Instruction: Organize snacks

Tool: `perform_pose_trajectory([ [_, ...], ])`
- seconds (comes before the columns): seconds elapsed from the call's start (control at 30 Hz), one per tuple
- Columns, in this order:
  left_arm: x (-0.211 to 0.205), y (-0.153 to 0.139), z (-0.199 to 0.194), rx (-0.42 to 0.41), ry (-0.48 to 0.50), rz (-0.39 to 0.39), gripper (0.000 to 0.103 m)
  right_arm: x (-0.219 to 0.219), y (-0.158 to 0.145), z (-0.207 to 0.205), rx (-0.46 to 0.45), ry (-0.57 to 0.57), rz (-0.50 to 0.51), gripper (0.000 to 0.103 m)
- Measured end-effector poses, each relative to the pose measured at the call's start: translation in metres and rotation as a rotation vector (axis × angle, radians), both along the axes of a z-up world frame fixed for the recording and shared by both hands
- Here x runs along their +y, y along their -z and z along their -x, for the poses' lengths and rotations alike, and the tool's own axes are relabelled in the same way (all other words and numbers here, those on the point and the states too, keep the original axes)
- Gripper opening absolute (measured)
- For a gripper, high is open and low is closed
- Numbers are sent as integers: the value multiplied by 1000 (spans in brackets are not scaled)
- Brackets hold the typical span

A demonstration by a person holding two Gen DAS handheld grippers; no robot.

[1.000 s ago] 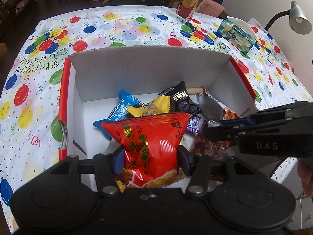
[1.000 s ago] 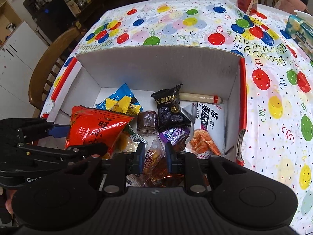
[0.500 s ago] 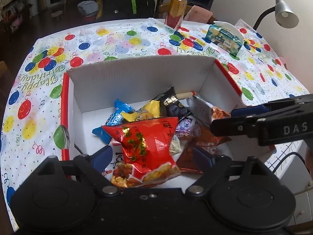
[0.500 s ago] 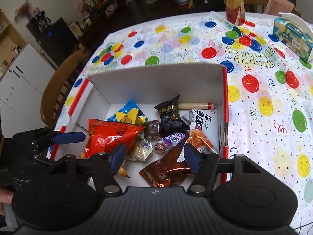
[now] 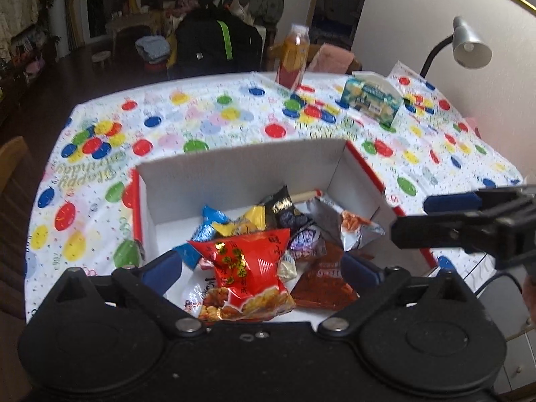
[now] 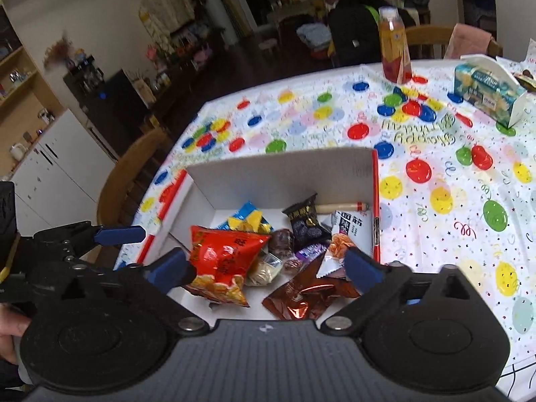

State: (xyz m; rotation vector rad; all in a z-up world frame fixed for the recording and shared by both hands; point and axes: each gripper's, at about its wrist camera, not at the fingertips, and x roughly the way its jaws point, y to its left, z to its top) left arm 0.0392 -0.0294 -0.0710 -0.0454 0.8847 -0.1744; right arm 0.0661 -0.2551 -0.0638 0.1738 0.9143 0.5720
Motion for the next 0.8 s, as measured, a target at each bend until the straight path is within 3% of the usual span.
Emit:
perform_pose_trajectory([
  [0.17, 0, -16, 11, -45, -12, -22, 102, -5, -11, 19, -80, 12, -1, 103],
  [0.43, 2, -31, 29, -52, -35, -40, 103, -11, -19, 47, -174, 74, -26, 103],
  [0.8, 1, -43, 48, -96, -75, -34, 103, -5, -21, 71, -196, 103, 1, 103],
])
